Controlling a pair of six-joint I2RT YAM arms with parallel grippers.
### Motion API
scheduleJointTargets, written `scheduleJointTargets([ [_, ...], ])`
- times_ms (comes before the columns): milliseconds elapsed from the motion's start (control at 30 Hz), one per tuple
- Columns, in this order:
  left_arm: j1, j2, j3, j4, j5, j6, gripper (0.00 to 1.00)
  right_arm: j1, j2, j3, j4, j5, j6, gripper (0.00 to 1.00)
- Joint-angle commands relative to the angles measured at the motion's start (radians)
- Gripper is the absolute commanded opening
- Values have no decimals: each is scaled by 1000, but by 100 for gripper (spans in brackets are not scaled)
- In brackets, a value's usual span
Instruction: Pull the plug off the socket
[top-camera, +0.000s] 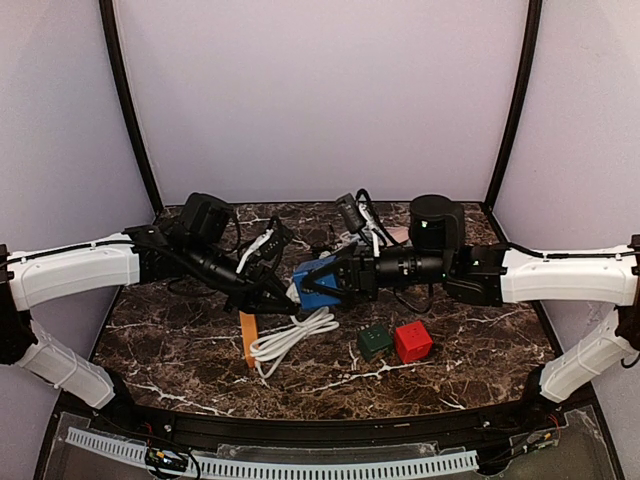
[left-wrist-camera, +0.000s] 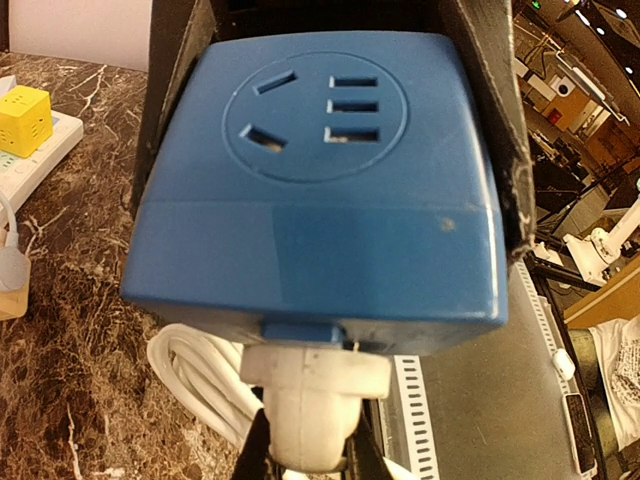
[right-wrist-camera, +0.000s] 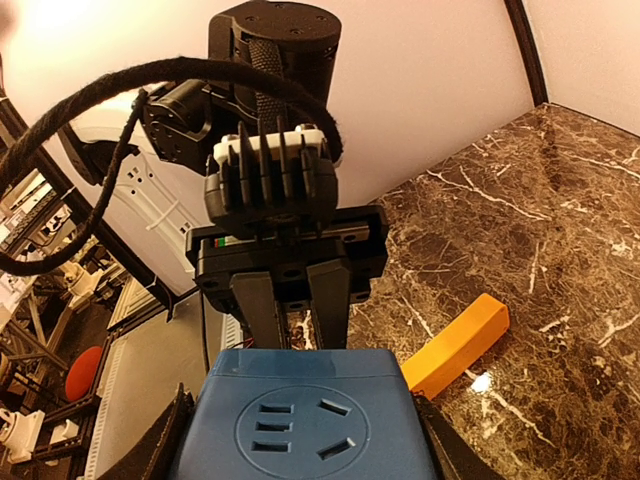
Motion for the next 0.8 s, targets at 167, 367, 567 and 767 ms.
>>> scheduleJointTargets([
  [167,24,-19,18,-9,28,13,1,-11,2,9,144,-267,22,0],
  [367,24,-25,16,-13,16,18,1,-10,-23,2,92,-140,8,0],
  [567,25,-26,14,-12,8,22,0,-10,-43,15,-34,75,2,0],
  [767,24,-29,10,-9,4,22,1,-10,-33,40,-143,254,25,0],
])
